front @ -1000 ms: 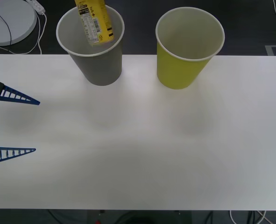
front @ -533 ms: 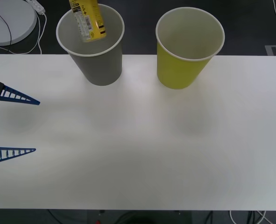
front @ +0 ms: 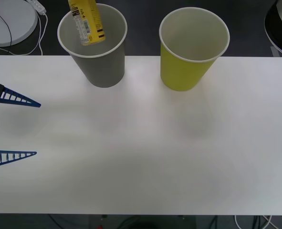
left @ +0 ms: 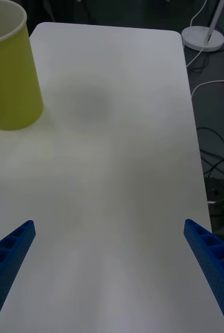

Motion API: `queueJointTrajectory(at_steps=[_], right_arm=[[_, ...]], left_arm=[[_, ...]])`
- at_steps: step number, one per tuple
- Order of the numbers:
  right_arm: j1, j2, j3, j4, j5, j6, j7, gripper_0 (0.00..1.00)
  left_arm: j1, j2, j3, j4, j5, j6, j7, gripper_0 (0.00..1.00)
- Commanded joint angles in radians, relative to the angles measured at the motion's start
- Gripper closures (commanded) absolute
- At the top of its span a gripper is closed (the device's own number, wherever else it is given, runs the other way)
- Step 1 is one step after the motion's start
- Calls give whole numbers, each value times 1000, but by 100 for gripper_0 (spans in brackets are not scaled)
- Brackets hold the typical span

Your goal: Put the can into the green bin and the plastic bottle into the gray bin

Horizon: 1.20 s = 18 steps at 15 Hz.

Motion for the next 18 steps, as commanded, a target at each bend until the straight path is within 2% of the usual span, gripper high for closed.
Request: queueJointTrajectory(at_steps=[1,4,5,6,7,18], right_arm=[[-4,0,3,3,-9,0,0,100],[-6,0,3,2,-11,8,-9,100],[-7,0,3,2,-11,17,-17,60],[-7,0,2,3,-17,17,-21,13],[-7,0,3,6,-28,15,-18,0],[-15,-1,2,5,-29,15,-18,0]], left_arm=[[0,0,0,0,0,0,0,0],[0,0,0,0,0,0,0,0],[0,0,0,0,0,0,0,0],[0,0,0,0,0,0,0,0],[0,0,0,0,0,0,0,0],[0,0,0,0,0,0,0,0]])
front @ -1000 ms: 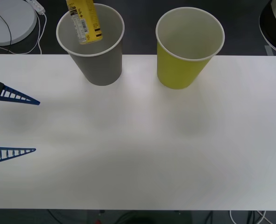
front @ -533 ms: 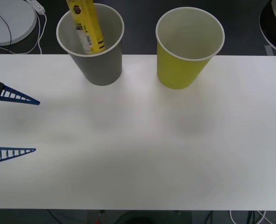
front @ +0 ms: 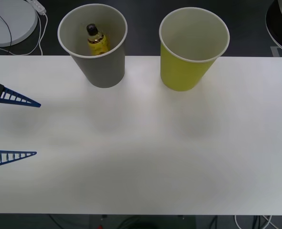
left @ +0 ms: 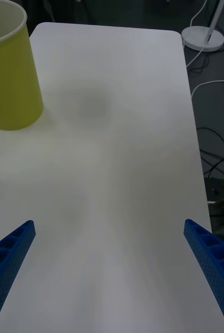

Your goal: Put the can into the green bin and the plastic bottle into the gray bin

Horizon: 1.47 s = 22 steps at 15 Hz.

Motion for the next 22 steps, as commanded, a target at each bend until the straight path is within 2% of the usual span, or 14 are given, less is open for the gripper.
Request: queueJointTrajectory(at_steps=[1,5,10,14,22], right_arm=[[0,-2,0,0,-1,0,3,0],[3,-38,0,-66,-1,20,-1,0],[34,-149,-6,-246,4,23,-17,0],[72,-255,-34,-428,23,23,-40,0],[241,-476,-144,-858,128,8,-89,0]], left_arm=[[0,0,0,0,0,0,0,0],[0,0,0,0,0,0,0,0],[0,0,0,0,0,0,0,0],[0,0,0,0,0,0,0,0],[0,0,0,0,0,0,0,0]])
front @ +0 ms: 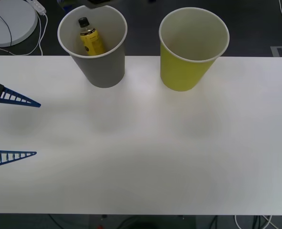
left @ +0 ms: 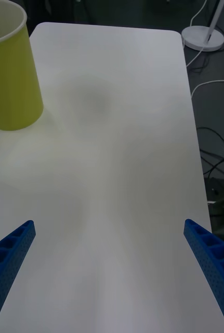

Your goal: Put the can into the green bin and the plastic bottle into the gray bin

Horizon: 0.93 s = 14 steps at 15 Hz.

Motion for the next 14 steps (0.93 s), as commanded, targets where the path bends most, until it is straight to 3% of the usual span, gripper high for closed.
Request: queueJointTrajectory(at_steps=[1,5,8,11,14], right_arm=[[48,-69,-18,-118,27,-29,-22,0],[109,-173,-18,-295,125,-109,-176,0],[158,-268,-18,-411,171,-242,-265,0],[223,-380,-17,-503,200,-412,-278,0],[324,-462,-12,-550,293,-603,-272,0]], left_arm=[[0,0,0,0,0,0,0,0],[0,0,0,0,0,0,0,0],[0,0,0,0,0,0,0,0],[0,0,0,0,0,0,0,0],[0,0,0,0,0,0,0,0]])
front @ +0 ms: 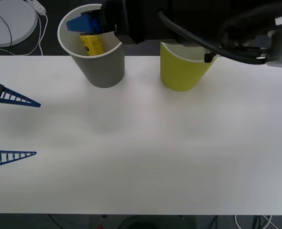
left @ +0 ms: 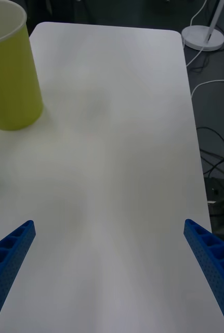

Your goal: Put the can into the green bin and the plastic bottle into the gray bin

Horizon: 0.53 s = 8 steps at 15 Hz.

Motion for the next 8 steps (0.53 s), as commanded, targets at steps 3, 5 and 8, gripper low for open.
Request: queueJointTrajectory(at_steps=[3,5,8], right_arm=[[87,-101,89,-4,200,-335,8,0],[95,-130,175,38,318,-513,3,0],[189,-174,209,85,475,-730,11,0]], left_arm=[[0,0,0,0,0,0,0,0],[0,0,0,0,0,0,0,0],[0,0,0,0,0,0,0,0]])
